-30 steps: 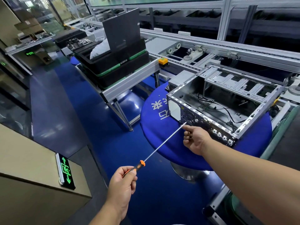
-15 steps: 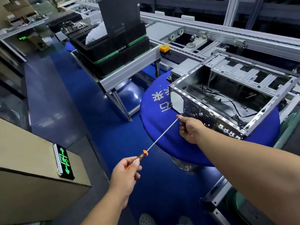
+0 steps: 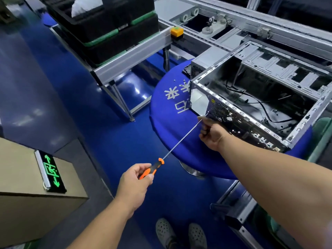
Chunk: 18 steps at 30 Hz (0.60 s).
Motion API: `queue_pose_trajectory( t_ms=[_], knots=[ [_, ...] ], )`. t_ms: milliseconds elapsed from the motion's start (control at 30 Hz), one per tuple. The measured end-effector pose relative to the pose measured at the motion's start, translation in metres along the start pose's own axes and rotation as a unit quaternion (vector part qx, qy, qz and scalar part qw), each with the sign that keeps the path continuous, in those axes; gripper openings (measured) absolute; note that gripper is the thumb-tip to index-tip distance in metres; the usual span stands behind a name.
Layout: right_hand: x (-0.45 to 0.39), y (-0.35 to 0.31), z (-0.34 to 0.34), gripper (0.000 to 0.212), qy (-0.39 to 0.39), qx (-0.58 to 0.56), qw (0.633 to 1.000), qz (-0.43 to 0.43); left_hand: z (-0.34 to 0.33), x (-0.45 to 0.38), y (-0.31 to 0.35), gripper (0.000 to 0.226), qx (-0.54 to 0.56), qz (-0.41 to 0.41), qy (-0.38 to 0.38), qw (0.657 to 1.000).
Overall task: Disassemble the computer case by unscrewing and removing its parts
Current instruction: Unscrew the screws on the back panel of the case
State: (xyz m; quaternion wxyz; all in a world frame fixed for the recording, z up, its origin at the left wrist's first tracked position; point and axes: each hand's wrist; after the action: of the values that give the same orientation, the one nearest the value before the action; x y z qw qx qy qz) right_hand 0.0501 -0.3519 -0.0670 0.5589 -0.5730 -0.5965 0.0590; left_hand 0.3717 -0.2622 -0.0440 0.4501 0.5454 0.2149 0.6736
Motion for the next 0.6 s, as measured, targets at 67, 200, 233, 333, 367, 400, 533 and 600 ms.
queue_pose_trajectory(
  t_ms=[67,200,233,333,367,400,533,600],
  knots=[
    [-0.002,0.001,0.0,0.016,0.006,-0.01,1.0,0.008,0.003,-0.006,0.002,0.028,-0.008,-0.007,-0.012,1.0],
    [-0.003,0.004,-0.001,0.02,0.024,0.015,0.999,0.023,0.009,-0.015,0.009,0.027,-0.034,-0.02,-0.022,0.999],
    [-0.003,0.005,-0.001,0.021,0.027,0.022,0.999,0.027,0.011,-0.017,0.009,0.027,-0.039,-0.022,-0.025,0.999],
    [-0.003,0.007,-0.002,0.021,0.029,0.024,0.999,0.037,0.017,-0.02,0.009,0.026,-0.049,-0.031,-0.043,0.997],
    [-0.003,0.008,-0.002,0.02,0.027,0.022,0.999,0.038,0.019,-0.021,0.009,0.026,-0.054,-0.034,-0.048,0.997],
    [-0.003,0.009,-0.003,0.021,0.026,0.019,0.999,0.04,0.02,-0.022,0.009,0.026,-0.059,-0.038,-0.051,0.996],
    [-0.002,0.01,-0.006,0.021,0.029,0.025,0.998,0.048,0.024,-0.028,0.009,0.026,-0.083,-0.045,-0.057,0.994],
    [-0.001,0.01,-0.007,0.022,0.033,0.029,0.998,0.051,0.024,-0.029,0.011,0.027,-0.094,-0.045,-0.056,0.993]
  ],
)
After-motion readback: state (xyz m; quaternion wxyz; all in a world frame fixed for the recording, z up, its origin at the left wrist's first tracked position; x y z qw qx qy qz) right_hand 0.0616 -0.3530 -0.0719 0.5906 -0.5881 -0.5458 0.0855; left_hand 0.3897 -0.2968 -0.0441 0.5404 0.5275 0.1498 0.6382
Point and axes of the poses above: each hand's wrist, its own x-axis away from the middle knuckle, its own z-axis out of the back of the hand, y = z × x, and after that the axes turned 4 degrees about z, right-handed
